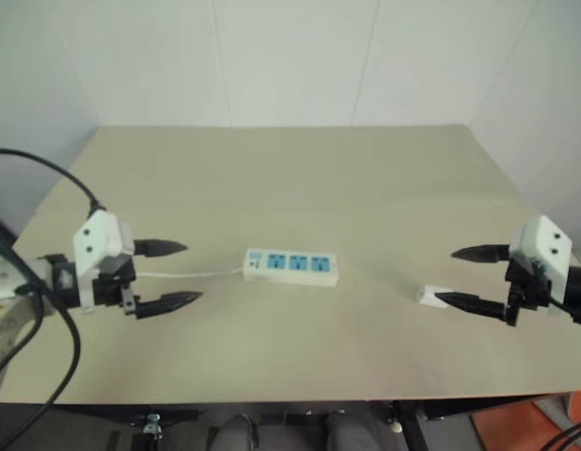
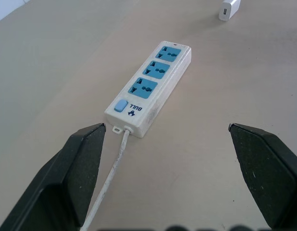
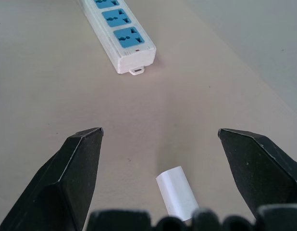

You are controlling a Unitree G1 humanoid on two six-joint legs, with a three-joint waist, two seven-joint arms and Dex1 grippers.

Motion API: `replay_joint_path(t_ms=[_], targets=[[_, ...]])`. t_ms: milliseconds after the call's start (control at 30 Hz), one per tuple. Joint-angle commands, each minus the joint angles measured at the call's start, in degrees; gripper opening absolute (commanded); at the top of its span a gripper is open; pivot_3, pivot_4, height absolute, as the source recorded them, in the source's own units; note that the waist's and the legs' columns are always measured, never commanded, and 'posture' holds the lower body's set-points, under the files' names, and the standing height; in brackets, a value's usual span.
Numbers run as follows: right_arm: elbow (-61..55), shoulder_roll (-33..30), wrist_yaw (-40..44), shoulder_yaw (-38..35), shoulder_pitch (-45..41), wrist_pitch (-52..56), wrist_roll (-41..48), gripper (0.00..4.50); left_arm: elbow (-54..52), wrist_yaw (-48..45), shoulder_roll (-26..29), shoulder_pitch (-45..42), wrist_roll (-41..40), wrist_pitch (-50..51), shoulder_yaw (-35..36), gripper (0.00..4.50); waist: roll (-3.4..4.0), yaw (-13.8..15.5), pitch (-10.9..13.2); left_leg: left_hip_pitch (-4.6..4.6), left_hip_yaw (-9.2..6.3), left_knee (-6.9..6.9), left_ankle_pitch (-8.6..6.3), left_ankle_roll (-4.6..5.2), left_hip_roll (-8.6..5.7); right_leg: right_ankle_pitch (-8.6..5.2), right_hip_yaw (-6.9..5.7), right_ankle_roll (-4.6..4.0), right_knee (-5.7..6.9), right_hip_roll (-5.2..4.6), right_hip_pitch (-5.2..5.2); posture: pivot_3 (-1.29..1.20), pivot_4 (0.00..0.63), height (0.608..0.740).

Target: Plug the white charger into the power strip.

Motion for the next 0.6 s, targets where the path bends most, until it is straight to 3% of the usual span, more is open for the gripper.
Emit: replay_joint_path(t_ms=[33,600], targets=[[-1.61,-0.81,-0.53,-2.66,0.10,-0.93,0.81,4.50,0.24,-0.26,0.73,-1.26,0.48,-1.56,-0.19,4.46,0.00,0.01,0.00,0.00,0.00,0.00,0.00,0.00,0.00,0.00,0.00,0.00,0.00,0.00,0.00,0.00,0.150,0.740],[-1.99,-0.57,-1.65,-1.78,-0.30,-0.52,1.57,4.50,6.97,1.13,-1.18,-1.10,6.51,-5.91,-3.50,4.46,0.00,0.00,0.00,0.02,0.00,0.00,0.00,0.00,-0.01,0.00,0.00,0.00,0.01,0.00,0.01,0.00,0.150,0.740]])
